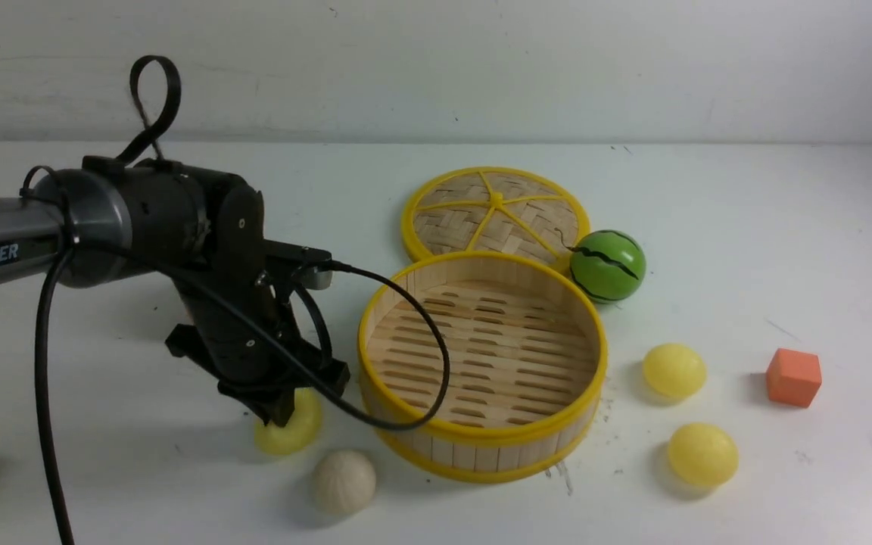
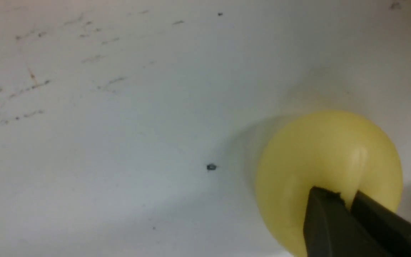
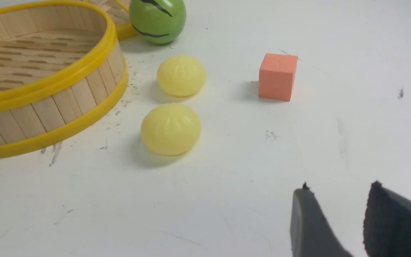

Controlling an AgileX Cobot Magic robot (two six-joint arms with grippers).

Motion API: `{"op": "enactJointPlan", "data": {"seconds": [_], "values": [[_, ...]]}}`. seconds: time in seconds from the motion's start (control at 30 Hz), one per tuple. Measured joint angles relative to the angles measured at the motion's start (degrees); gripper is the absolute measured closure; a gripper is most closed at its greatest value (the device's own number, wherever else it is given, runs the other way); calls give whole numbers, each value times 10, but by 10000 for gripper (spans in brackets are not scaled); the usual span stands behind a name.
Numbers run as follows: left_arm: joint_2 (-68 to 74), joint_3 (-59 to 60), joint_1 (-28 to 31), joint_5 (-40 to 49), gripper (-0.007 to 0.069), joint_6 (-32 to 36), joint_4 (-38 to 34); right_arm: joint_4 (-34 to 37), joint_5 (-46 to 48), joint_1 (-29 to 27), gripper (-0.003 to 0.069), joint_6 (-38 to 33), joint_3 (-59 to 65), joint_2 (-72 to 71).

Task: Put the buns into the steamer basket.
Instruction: Use the left arm to grab a steamed stuffed bun, then use the left arm to put the steamed stuffed bun into the steamer

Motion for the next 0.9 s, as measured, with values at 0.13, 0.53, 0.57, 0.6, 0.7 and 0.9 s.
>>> {"op": "enactJointPlan", "data": {"seconds": [0.13,0.53,0.57,0.6,0.7,0.9], "values": [[-31,-22,-6,17,638,-9,1,0,0,0,420,0,0,0],[55,-270,-96,62,638,-29,10,0,0,0,420,0,0,0],[59,-270,-96,64,638,-29,10,0,0,0,420,0,0,0],[76,-288,-95,69,638,-29,15,0,0,0,420,0,0,0],[147,-348,-91,91,638,-29,32,0,0,0,420,0,0,0],[203,-413,-90,130,543,-29,38,0,0,0,420,0,0,0]]}}
